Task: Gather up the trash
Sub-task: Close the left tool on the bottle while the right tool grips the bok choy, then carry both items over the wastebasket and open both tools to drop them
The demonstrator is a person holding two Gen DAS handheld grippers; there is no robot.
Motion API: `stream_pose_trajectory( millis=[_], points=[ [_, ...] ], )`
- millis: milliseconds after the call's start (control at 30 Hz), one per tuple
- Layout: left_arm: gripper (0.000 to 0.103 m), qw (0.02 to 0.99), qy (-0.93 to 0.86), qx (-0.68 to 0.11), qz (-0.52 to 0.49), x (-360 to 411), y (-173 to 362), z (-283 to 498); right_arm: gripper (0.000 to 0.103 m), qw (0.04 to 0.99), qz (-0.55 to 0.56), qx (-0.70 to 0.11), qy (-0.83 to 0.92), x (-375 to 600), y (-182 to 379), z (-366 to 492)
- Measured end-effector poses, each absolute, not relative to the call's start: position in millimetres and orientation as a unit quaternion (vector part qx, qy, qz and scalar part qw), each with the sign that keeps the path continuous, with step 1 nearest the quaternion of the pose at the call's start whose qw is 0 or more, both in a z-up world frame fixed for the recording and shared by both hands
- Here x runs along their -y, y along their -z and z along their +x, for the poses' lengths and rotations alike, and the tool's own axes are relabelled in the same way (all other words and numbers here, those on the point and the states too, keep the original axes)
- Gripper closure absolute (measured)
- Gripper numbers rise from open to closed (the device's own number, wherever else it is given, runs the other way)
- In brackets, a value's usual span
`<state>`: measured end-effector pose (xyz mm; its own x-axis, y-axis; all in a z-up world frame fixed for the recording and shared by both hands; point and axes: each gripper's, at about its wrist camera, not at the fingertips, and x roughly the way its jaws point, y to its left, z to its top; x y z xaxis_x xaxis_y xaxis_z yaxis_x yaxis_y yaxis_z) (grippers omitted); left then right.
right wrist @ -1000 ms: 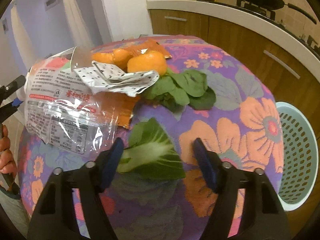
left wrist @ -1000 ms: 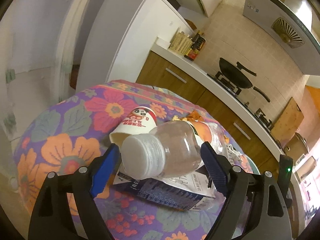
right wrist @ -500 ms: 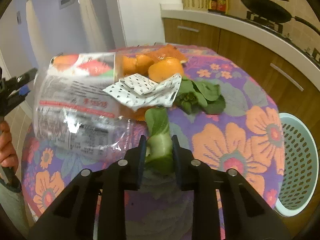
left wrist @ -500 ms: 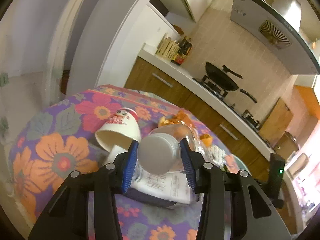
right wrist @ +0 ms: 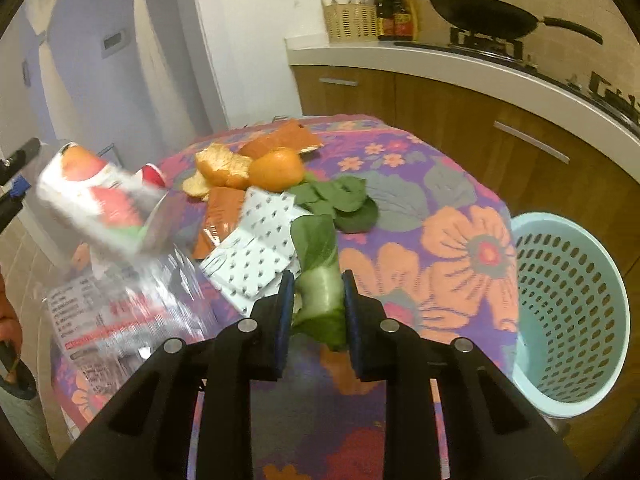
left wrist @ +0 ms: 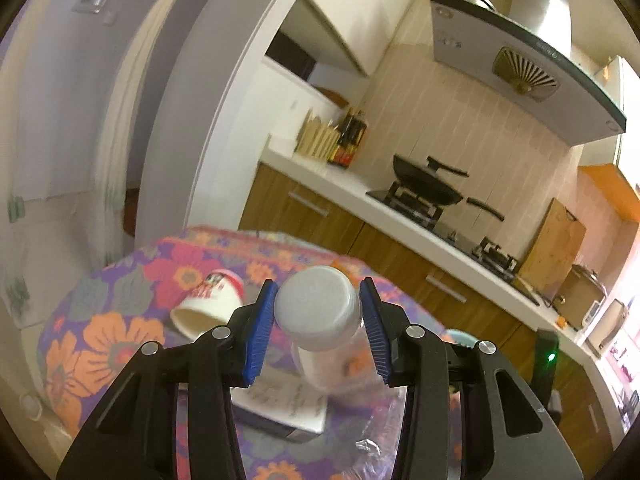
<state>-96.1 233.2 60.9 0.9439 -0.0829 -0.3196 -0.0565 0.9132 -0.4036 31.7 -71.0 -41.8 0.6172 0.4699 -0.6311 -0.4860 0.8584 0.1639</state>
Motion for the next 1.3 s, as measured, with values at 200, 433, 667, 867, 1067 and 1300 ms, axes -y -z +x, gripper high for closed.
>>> stream_pose_trajectory(
  millis=[200, 433, 667, 867, 1067, 1300],
  points=[
    [0.063, 0.966, 0.009, -0.158, -0.207, -214.2, -81.5, -83.2, 0.082, 0.901, 0.015, -0.342, -0.266, 92.5, 41.6, 37.0],
    [0.063, 0.974, 0.013, -0.157, -0.166, -178.8, -113.9, -52.5, 0.082, 0.906, 0.047, -0.326, -0.266, 121.4, 36.6, 43.3],
    [0.063, 0.977, 0.039, -0.17, -0.122, -119.5, -132.2, -21.2, 0.082, 0.912, 0.086, -0.324, -0.235, 168.6, 39.6, 54.4],
    [0.063, 0.971, 0.081, -0.192, -0.114, -75.5, -123.6, 10.1, 0.082, 0.922, 0.099, -0.321, -0.192, 214.6, 43.4, 61.4],
    [0.063, 0.963, 0.122, -0.222, -0.094, -30.0, -115.7, 47.7, 0.082, 0.923, 0.118, -0.342, -0.134, 262.2, 61.7, 77.9],
    [0.063, 0.948, 0.154, -0.276, -0.021, 36.5, -104.1, 103.8, 0.082, 0.898, 0.134, -0.41, -0.09, 294.6, 109.4, 106.4]
  ],
)
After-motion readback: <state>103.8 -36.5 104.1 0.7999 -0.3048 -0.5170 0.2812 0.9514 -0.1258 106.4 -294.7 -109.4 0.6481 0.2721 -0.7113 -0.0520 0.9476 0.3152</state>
